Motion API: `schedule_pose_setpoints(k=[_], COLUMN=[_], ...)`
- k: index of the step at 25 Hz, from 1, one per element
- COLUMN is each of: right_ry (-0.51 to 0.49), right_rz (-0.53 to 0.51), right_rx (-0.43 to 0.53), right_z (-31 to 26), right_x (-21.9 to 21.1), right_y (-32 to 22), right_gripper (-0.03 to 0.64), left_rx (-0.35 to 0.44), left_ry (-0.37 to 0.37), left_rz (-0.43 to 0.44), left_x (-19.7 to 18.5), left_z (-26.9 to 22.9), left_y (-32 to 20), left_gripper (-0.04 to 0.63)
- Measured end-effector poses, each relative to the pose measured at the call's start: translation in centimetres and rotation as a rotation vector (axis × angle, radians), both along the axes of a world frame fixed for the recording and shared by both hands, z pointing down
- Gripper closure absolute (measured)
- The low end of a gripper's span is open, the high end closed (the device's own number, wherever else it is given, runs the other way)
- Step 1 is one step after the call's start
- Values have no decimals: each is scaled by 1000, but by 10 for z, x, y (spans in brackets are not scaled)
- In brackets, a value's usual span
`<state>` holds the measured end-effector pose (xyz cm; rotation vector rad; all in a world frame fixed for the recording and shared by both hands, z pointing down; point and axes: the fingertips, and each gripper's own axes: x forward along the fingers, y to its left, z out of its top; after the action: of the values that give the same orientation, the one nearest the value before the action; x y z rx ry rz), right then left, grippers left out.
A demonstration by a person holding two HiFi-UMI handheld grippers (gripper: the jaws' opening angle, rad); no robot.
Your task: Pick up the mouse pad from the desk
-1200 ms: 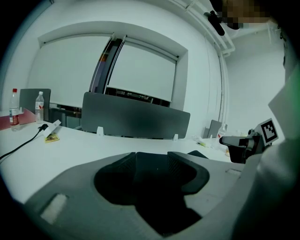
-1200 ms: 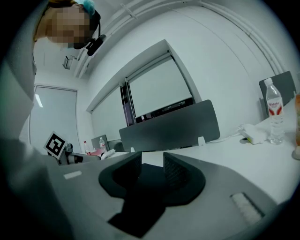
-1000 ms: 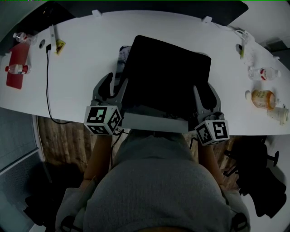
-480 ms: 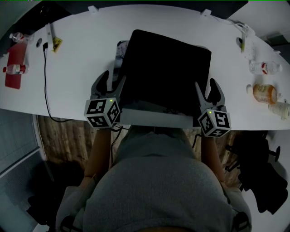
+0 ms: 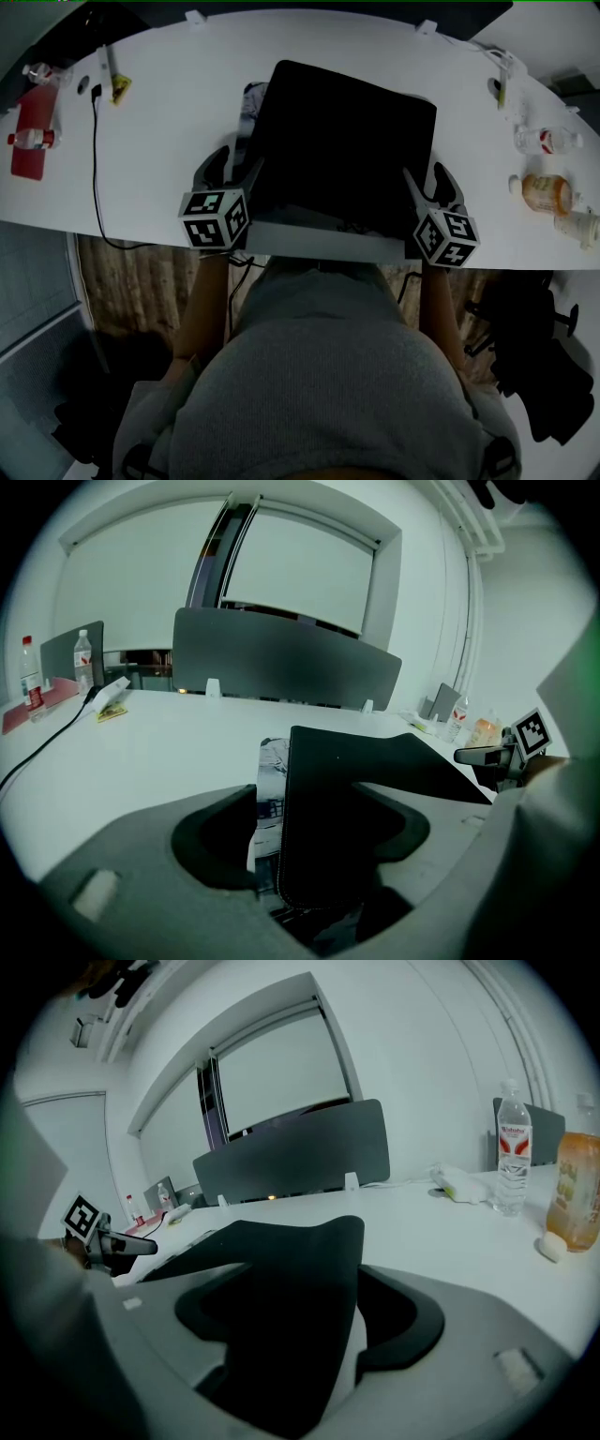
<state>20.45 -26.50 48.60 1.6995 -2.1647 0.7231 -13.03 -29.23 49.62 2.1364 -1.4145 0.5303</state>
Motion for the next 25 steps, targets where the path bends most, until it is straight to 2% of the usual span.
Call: schedule_pose_setpoints(k=[6,16,25], right_ry=[5,3,27], right_rz=[-12,-27,-44], right_rx=[-42,-106,-137], right_z=[12,31,40], right_x=[-1,-3,-5], right_y=[-2,-1,0], right_gripper=[285,275,275], left_rx=[-75,-158,-156], left_ry=[-8,-7,-75], left_rz=[-4,-27,-25], left_x=[-3,-6,-8], left_z=[17,41,45], left_y=[1,3,2], left_gripper=[286,285,287])
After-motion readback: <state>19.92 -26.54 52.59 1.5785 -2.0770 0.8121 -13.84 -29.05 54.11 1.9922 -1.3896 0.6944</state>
